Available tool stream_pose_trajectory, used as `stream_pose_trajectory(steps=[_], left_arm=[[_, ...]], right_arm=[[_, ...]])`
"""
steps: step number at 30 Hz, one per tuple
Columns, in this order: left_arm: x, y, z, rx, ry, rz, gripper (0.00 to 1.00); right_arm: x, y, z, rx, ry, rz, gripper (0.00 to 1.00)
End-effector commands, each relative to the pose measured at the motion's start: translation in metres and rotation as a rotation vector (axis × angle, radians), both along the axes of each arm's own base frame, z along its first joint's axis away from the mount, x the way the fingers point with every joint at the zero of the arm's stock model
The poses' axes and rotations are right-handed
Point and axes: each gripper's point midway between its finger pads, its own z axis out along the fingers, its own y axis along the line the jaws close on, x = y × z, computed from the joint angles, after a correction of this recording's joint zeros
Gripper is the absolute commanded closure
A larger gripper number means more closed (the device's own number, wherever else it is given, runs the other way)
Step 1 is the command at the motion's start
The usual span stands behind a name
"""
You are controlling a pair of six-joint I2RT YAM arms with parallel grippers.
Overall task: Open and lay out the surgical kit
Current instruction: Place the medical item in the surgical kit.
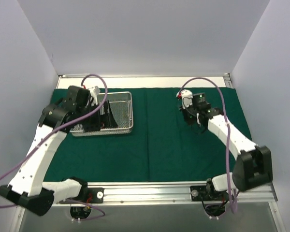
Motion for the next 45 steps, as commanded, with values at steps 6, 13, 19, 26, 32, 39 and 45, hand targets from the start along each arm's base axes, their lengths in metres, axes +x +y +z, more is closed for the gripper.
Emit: stream_pose_trajectory(steps=[6, 13, 19, 26, 32, 39, 45], left_arm=[[0.036, -0.006, 0.001, 0.016, 0.003, -0.043, 0.06], [0.054, -0.015, -0.020, -0.011, 0.063, -0.056, 0.06], [0.067, -0.016, -0.030, -0.003, 0.093, -0.053, 0.06], [0.072, -0.019, -0.040, -0.010, 0.130, -0.054, 0.06], [0.075, -0.016, -0.040, -0.002, 0.134, -0.044, 0.06], [0.074, -0.015, -0.040, -0.007, 0.138, -0.043, 0.04], [0.076, -0.014, -0.041, -0.015, 0.141, -0.035, 0.04]], right_arm=[[0.038, -0.041, -0.040, 0.091, 0.146, -0.417, 1.00], [0.041, -0.054, -0.071, 0.095, 0.210, -0.541, 1.00], [0.034, -0.077, -0.085, 0.054, 0.237, -0.629, 1.00], [0.028, -0.095, -0.090, 0.024, 0.256, -0.649, 1.00], [0.026, -0.099, -0.098, 0.023, 0.276, -0.654, 1.00], [0.024, -0.096, -0.105, 0.027, 0.301, -0.651, 1.00], [0.023, -0.093, -0.107, 0.024, 0.317, -0.646, 1.00]])
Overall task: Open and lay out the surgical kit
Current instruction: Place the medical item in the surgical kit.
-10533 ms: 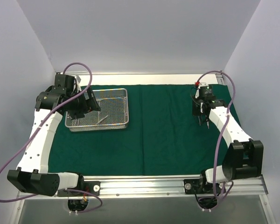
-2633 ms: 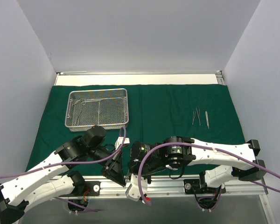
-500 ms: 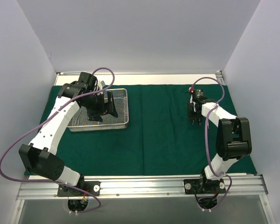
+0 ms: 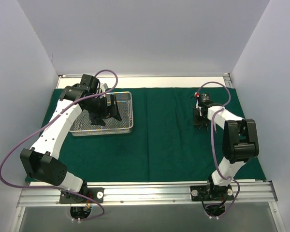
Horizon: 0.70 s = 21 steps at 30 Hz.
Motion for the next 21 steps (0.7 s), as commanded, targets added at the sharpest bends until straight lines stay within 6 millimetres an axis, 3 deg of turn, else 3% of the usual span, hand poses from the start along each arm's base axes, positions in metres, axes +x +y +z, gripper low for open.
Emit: stream_pose_trajectory(steps=[1, 10, 21], left_arm=[[0.013, -0.004, 0.017, -0.037, -0.075, -0.006, 0.04], [0.012, -0.003, 0.016, -0.047, -0.070, -0.005, 0.04], [0.012, -0.004, 0.013, -0.060, -0.063, -0.005, 0.04]], right_arm=[[-0.004, 0.001, -0.003, -0.004, 0.028, 0.001, 1.00], [-0.006, 0.013, -0.006, -0.009, 0.055, 0.031, 0.99], [-0.008, 0.015, -0.006, -0.016, 0.061, 0.029, 0.85]])
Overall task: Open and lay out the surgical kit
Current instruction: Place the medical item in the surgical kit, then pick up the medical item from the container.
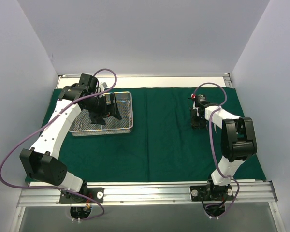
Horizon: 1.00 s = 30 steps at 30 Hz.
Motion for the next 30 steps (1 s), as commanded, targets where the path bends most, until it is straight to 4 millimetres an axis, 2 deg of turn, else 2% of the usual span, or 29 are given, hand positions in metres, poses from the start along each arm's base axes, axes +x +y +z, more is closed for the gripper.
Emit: stream_pose_trajectory(steps=[1, 7, 9, 12, 14, 15, 17, 18, 19, 21, 22, 23, 24, 25, 27, 28, 30], left_arm=[[0.008, -0.004, 0.010, -0.036, -0.054, -0.012, 0.04], [0.010, 0.002, 0.005, -0.017, -0.053, -0.002, 0.04], [0.014, 0.010, 0.004, 0.016, -0.058, 0.020, 0.04], [0.026, 0.029, -0.001, 0.090, -0.063, 0.077, 0.05], [0.035, 0.040, -0.008, 0.128, -0.055, 0.108, 0.05], [0.044, 0.054, -0.010, 0.170, -0.066, 0.154, 0.05], [0.055, 0.071, -0.019, 0.223, -0.061, 0.183, 0.04], [0.061, 0.090, -0.023, 0.276, -0.063, 0.227, 0.04], [0.066, 0.099, -0.024, 0.297, -0.064, 0.247, 0.04], [0.078, 0.113, -0.035, 0.353, -0.061, 0.237, 0.00], [0.087, 0.129, -0.042, 0.425, -0.044, 0.248, 0.05], [0.091, 0.137, -0.046, 0.461, -0.037, 0.248, 0.09], [0.098, 0.142, -0.051, 0.483, -0.030, 0.239, 0.10], [0.110, 0.149, -0.063, 0.521, -0.022, 0.212, 0.12], [0.121, 0.152, -0.071, 0.546, -0.008, 0.180, 0.19], [0.128, 0.155, -0.086, 0.571, 0.022, 0.149, 0.23], [0.141, 0.162, -0.092, 0.616, 0.015, 0.136, 0.24]], right_arm=[[-0.002, 0.002, 0.005, -0.012, 0.020, -0.007, 0.84], [-0.001, 0.006, 0.010, -0.013, 0.006, 0.007, 0.81], [-0.001, 0.008, 0.014, -0.016, -0.001, 0.014, 0.79], [0.010, 0.009, 0.039, -0.041, -0.054, 0.030, 0.73], [0.024, 0.010, 0.065, -0.046, -0.115, 0.037, 0.73], [0.024, 0.012, 0.072, -0.052, -0.117, 0.048, 0.73], [0.031, 0.016, 0.094, -0.055, -0.168, 0.074, 0.73], [0.033, 0.023, 0.102, -0.050, -0.193, 0.097, 0.73], [0.034, 0.028, 0.116, -0.049, -0.237, 0.111, 0.72], [0.034, 0.043, 0.130, -0.043, -0.291, 0.157, 0.71], [0.029, 0.062, 0.138, -0.022, -0.317, 0.207, 0.71], [0.026, 0.071, 0.141, -0.011, -0.327, 0.232, 0.71], [0.022, 0.080, 0.138, -0.001, -0.323, 0.255, 0.71], [0.014, 0.099, 0.141, 0.049, -0.327, 0.316, 0.71], [0.008, 0.113, 0.144, 0.081, -0.349, 0.345, 0.71], [0.002, 0.120, 0.144, 0.099, -0.356, 0.372, 0.71], [-0.002, 0.128, 0.148, 0.129, -0.373, 0.408, 0.71]])
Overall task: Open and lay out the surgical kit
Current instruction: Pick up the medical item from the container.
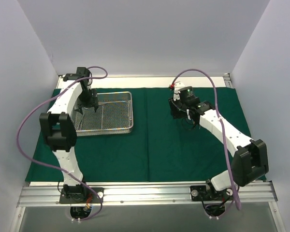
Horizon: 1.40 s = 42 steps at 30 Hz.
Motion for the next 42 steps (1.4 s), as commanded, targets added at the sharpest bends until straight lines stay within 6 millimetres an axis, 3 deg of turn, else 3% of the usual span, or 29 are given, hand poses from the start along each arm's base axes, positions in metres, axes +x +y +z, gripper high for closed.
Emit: stream_pose_trajectory(steps=[1, 7, 17, 21, 23, 29, 34, 38, 42], left_arm=[[0.026, 0.024, -0.018, 0.136, 0.025, -0.070, 0.24], [0.033, 0.046, -0.052, 0.217, 0.098, -0.070, 0.23], [0.033, 0.070, -0.084, 0.138, 0.103, -0.100, 0.24], [0.031, 0.072, -0.097, 0.080, 0.129, -0.094, 0.42], [0.032, 0.072, -0.100, 0.064, 0.132, -0.091, 0.45], [0.023, 0.067, -0.116, 0.030, 0.178, -0.074, 0.67], [0.011, 0.066, -0.128, 0.028, 0.214, -0.060, 0.72], [0.013, 0.066, -0.121, 0.036, 0.193, -0.042, 0.84], [0.029, 0.061, -0.087, 0.048, 0.105, -0.027, 0.96]], right_arm=[[-0.012, 0.006, 0.009, 0.043, -0.022, 0.054, 0.71], [-0.017, -0.001, 0.033, 0.032, -0.109, 0.094, 0.73], [-0.037, -0.013, 0.037, 0.068, -0.159, 0.105, 0.76], [-0.040, -0.020, 0.041, 0.076, -0.176, 0.093, 0.76], [-0.040, -0.020, 0.045, 0.078, -0.187, 0.093, 0.76], [-0.040, -0.020, 0.051, 0.082, -0.198, 0.097, 0.78], [-0.039, -0.021, 0.053, 0.078, -0.196, 0.091, 0.79], [-0.041, -0.020, 0.052, 0.083, -0.187, 0.086, 0.80], [-0.039, -0.018, 0.053, 0.070, -0.187, 0.095, 0.81]])
